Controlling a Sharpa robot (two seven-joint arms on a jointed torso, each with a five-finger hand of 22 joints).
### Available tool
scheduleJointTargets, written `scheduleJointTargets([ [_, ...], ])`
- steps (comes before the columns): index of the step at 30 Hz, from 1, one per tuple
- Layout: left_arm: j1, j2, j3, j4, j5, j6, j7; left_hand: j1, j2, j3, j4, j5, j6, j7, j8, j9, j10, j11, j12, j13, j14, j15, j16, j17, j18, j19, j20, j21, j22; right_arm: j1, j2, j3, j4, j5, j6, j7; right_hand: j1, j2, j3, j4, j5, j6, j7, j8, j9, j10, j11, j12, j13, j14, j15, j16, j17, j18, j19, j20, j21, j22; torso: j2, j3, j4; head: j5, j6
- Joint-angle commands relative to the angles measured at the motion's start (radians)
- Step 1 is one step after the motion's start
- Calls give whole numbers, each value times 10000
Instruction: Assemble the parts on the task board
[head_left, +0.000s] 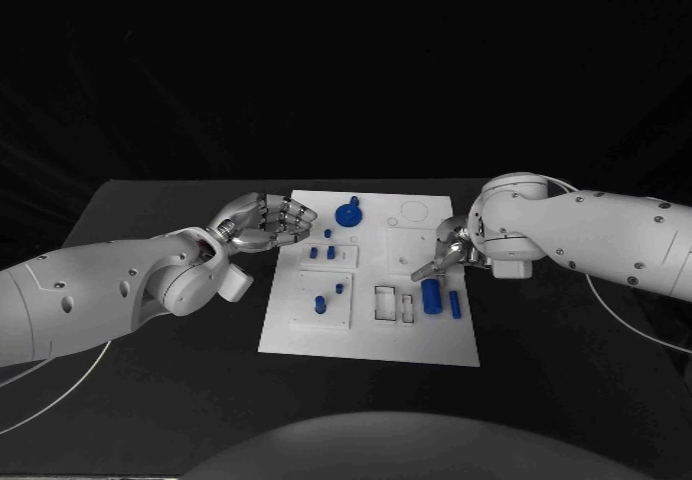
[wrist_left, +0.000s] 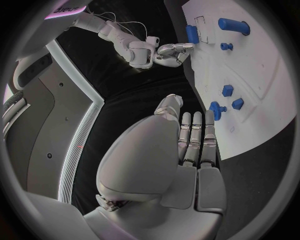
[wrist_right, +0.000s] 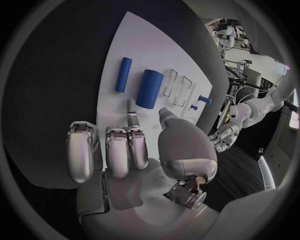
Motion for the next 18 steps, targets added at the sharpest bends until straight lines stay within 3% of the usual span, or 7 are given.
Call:
scheduleJointTargets([
  [1,0,24,8,12,-36,211,19,22,62,-22,24,19,12,57,55,12,51,23,-42,-11,14,40,40,-12,60,35,15,57,11,-20,23,-2,-7,1,290,-93,104,2,12,-81,98,-65,34,-61,-14,1065,67,37,2629,1044,98,34,2632,-71,244,27,-66,2127,-5,-5,-2,27,2],
  [14,0,16,8,-5,-46,265,-35,29,53,-31,22,16,10,62,56,13,58,29,-43,-20,21,46,45,-18,55,35,21,65,26,-138,64,-3,-11,5,309,-96,266,44,67,-255,290,-53,44,-93,5,1065,79,37,2629,1044,117,34,2632,-38,167,56,-185,2085,2,-2,2,126,2],
  [18,0,11,8,-2,-47,270,-48,29,53,-31,22,16,10,62,56,13,58,29,-43,-20,21,46,45,-18,55,35,21,65,26,-169,71,-3,-23,35,312,-90,397,36,109,-437,736,47,8,-64,65,1065,55,37,2629,1044,98,34,2632,-11,103,53,-283,2050,5,-4,-4,140,2],
])
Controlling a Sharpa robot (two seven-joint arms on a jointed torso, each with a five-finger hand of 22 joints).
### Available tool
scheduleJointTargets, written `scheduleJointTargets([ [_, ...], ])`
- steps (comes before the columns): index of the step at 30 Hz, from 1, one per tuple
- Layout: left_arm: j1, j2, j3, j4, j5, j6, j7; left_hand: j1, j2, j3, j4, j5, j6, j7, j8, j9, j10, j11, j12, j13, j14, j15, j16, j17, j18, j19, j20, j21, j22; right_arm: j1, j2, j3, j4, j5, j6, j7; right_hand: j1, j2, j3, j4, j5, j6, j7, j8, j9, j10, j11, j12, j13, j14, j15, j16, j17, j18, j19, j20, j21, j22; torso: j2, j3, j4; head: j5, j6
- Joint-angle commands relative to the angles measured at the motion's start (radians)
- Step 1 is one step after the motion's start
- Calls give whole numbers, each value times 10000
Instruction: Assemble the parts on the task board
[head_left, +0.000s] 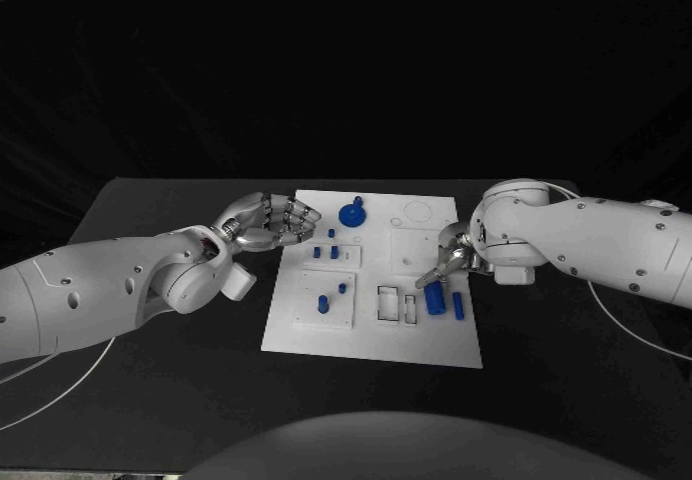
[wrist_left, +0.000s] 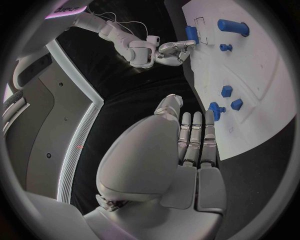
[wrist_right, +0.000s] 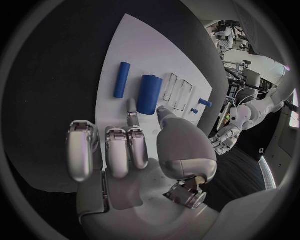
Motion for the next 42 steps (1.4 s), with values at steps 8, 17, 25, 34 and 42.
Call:
scheduleJointTargets([
  [8,0,12,8,25,-32,197,-7,26,44,-42,27,16,6,67,54,12,58,34,-48,-17,22,52,47,-14,50,35,29,71,20,-79,9,-6,-38,41,125,-58,727,4,366,-752,1561,220,-134,69,256,1066,-42,38,2631,1044,-64,34,2633,49,-37,-15,-305,1971,-2,0,-4,39,2],
  [17,0,19,8,13,-32,224,-44,26,44,-43,27,16,6,67,54,12,58,34,-48,-18,22,52,47,-14,50,35,30,71,21,-125,-41,-7,-54,349,-279,-28,882,41,879,-1265,2729,404,-317,337,861,1066,-212,38,2631,1044,-205,34,2633,95,-140,-158,-509,1909,-1,-3,-8,76,2],
  [25,0,11,8,3,-32,244,-74,27,42,-48,30,19,2,69,53,12,56,36,-52,-25,21,56,47,-19,46,36,36,76,29,-117,-147,-5,16,838,-691,32,730,13,1312,-1542,3406,367,-384,500,1354,1066,-282,38,2631,1044,-272,34,2633,114,-177,-222,-620,1879,-3,-5,-1,129,2],
  [34,0,7,8,-7,-32,261,-97,25,48,-49,35,23,2,70,53,12,55,38,-54,-28,22,58,47,-21,43,38,41,79,33,60,-263,-3,198,2176,-1175,76,576,38,1519,-1602,3558,295,-386,535,1554,1066,-288,38,2631,1044,-289,34,2633,191,-349,-235,-957,1769,-19,-16,-9,187,2],
  [42,0,9,7,-17,-32,263,-118,25,48,-49,35,23,2,70,53,12,55,38,-54,-28,22,58,47,-21,43,38,41,79,33,139,-240,-4,325,3275,-1292,35,511,71,1641,-1644,3552,248,-383,543,1653,1066,-288,38,2631,1044,-291,34,2633,220,-416,-238,-1095,1725,-17,-15,0,221,2],
])
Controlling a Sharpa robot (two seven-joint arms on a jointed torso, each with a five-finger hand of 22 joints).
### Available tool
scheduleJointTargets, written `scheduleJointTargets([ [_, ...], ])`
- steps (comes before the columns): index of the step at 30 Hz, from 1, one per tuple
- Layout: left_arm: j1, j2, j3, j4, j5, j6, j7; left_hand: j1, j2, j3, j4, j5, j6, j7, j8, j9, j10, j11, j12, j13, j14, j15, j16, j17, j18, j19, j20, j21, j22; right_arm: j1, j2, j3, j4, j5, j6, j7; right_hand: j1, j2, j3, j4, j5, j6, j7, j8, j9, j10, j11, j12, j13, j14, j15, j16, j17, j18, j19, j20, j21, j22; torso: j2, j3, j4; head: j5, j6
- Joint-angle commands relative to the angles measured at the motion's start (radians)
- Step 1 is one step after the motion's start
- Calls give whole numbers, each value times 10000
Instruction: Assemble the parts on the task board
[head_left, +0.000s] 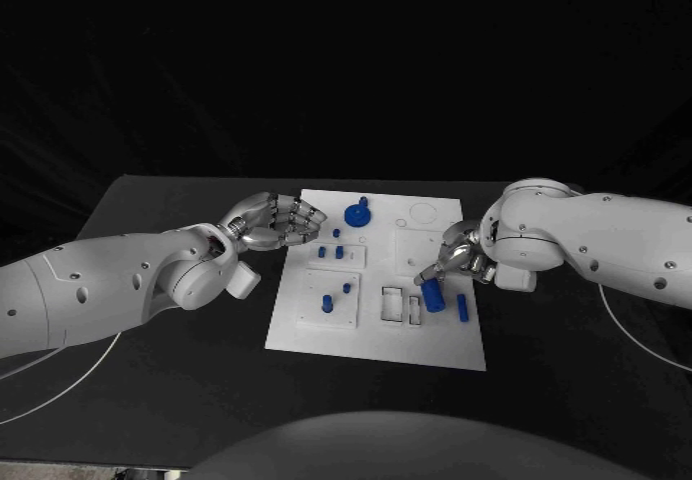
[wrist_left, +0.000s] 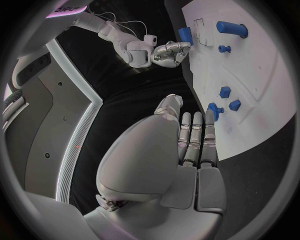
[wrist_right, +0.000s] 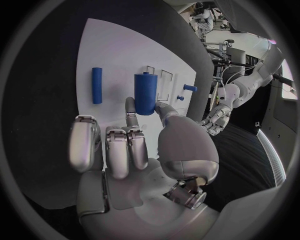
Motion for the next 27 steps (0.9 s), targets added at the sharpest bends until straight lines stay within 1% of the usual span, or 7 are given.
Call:
scheduleJointTargets([
  [1,0,16,8,10,-20,166,32,25,48,-49,35,23,2,71,53,13,55,38,-54,-9,22,58,48,-14,43,38,41,42,16,8,28,-4,39,981,-172,10,-74,11,925,-864,18,49,-116,59,27,1072,-69,38,2633,1060,-56,34,2627,67,-95,11,-60,1714,0,0,4,12,2],
  [3,0,22,8,4,-20,170,26,25,48,-49,35,23,2,71,53,13,55,38,-54,-9,22,58,48,-14,43,38,41,42,16,13,65,-5,38,1164,-175,-6,-82,19,948,-874,17,39,-115,60,43,1072,-68,38,2633,1060,-56,34,2627,70,-104,11,-78,1709,2,3,-1,10,2],
  [6,0,34,8,-5,-20,174,20,25,48,-49,35,23,2,71,53,13,55,38,-54,-9,22,58,48,-14,43,38,41,42,16,17,134,-6,30,1408,-194,-28,-154,20,976,-869,-54,13,-100,58,87,1072,-59,38,2633,1060,-50,34,2627,77,-125,15,-120,1697,-11,-6,0,-10,2],
  [13,0,50,8,-14,-20,181,14,25,65,-48,45,38,3,72,54,13,56,42,-58,-18,23,62,49,-20,37,42,52,50,28,7,366,-9,-57,1676,-4,-14,-242,74,1089,-896,-152,-61,-84,50,188,1072,-41,38,2633,1060,-32,34,2627,121,-237,27,-335,1632,1,3,6,-78,2],
  [16,0,47,8,-14,-20,179,12,24,66,-49,47,39,2,73,54,13,56,42,-59,-20,23,63,49,-21,36,43,54,51,30,-8,470,-10,-103,1759,15,-12,-255,86,1109,-901,-165,-73,-80,50,206,1072,-38,38,2633,1060,-29,34,2627,127,-253,30,-365,1623,13,11,12,-44,2],
  [22,1,43,8,-12,-20,203,-5,24,66,-49,47,39,2,73,54,13,56,42,-59,-20,23,63,49,-21,36,43,54,51,30,-53,657,-11,-214,1835,-59,5,-394,147,1161,-852,-237,-131,-50,36,274,1072,-17,38,2633,1060,-14,34,2627,132,-271,44,-410,1613,15,-1,3,-38,2],
  [27,1,39,8,-4,-20,225,-27,24,67,-50,49,41,2,73,54,13,56,44,-60,-22,23,64,50,-23,34,44,57,53,33,-118,796,-11,-250,1875,-179,16,-590,192,1186,-770,-492,-209,-19,-5,329,1072,11,38,2633,1060,9,34,2627,140,-291,64,-469,1601,16,10,5,6,2],
])
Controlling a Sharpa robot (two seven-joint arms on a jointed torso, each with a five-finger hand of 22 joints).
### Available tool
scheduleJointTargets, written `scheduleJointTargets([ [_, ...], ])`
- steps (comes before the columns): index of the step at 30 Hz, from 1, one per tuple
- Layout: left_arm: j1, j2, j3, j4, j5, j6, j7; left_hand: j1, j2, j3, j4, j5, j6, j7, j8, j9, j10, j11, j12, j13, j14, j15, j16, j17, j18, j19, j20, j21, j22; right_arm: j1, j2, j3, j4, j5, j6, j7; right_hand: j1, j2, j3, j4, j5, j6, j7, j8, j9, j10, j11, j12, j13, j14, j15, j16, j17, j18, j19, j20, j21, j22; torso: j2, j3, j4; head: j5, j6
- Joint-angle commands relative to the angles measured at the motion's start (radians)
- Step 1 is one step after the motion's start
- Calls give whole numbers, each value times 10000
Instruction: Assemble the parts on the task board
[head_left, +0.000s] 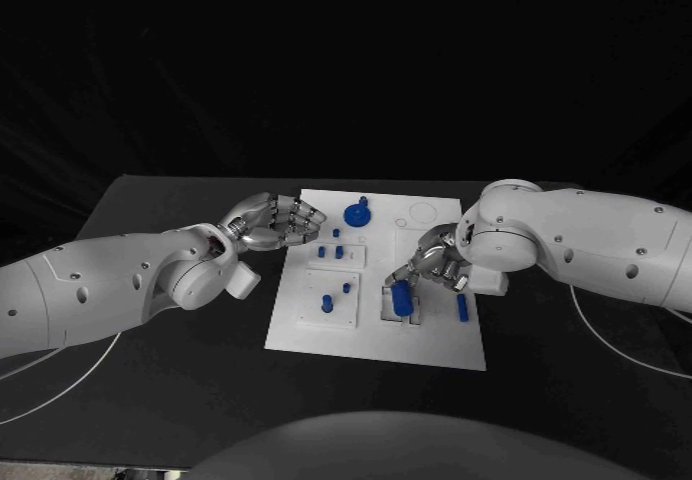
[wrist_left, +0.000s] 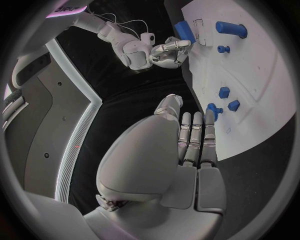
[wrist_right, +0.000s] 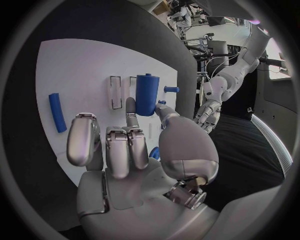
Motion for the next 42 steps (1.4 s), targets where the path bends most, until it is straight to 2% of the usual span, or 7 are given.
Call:
scheduleJointTargets([
  [1,2,10,7,28,-18,191,21,24,67,-21,20,41,2,74,54,13,56,44,-60,-14,23,64,50,-12,34,44,57,54,16,-35,64,-4,-9,159,-40,30,-148,-5,979,-902,-109,-65,9,-24,24,1074,15,38,2634,1060,13,34,2630,139,-78,32,-73,1604,3,8,0,27,2],
  [10,3,-6,7,40,-18,237,-18,21,73,-23,26,44,3,76,55,14,57,46,-62,-19,24,67,50,-15,30,49,64,59,23,-127,230,-4,-69,28,-161,27,-370,84,1010,-781,-463,-162,58,-115,48,1074,59,38,2634,1060,48,34,2630,152,-104,65,-159,1589,4,2,-7,56,2],
  [17,3,-21,7,56,-18,284,-66,21,73,-23,26,44,3,76,55,14,57,46,-62,-19,24,67,50,-15,30,49,64,59,23,-198,239,-4,-60,-221,-233,28,-473,102,998,-756,-1084,-211,93,-196,62,1074,89,38,2634,1060,75,34,2630,168,-127,93,-251,1571,6,6,-1,96,2],
  [26,3,-29,7,67,-18,332,-109,19,74,-25,30,45,3,77,56,14,57,49,-63,-22,25,69,51,-18,28,52,69,62,27,-216,177,-4,-39,-565,-262,32,-438,89,1001,-813,-1293,-210,93,-220,74,1074,93,38,2634,1060,79,34,2630,164,-107,101,-241,1580,-2,-2,-4,135,2],
  [37,3,-28,7,62,-18,392,-162,14,78,-31,38,46,7,79,59,15,56,57,-67,-29,26,76,52,-22,24,59,79,69,35,-225,24,-4,39,-623,-395,83,-456,107,996,-803,-1343,-161,87,-203,89,1074,89,38,2634,1060,77,34,2630,168,-110,101,-261,1575,0,5,-5,190,2],
  [42,3,-32,7,64,-18,406,-181,12,80,-33,42,46,9,80,60,16,57,60,-68,-32,28,80,53,-24,22,62,84,72,39,-226,-9,-4,65,-624,-419,87,-646,2,837,-710,-1718,-137,96,-227,107,1074,95,38,2634,1060,82,34,2630,204,-179,106,-443,1522,-5,-3,-3,189,2],
])
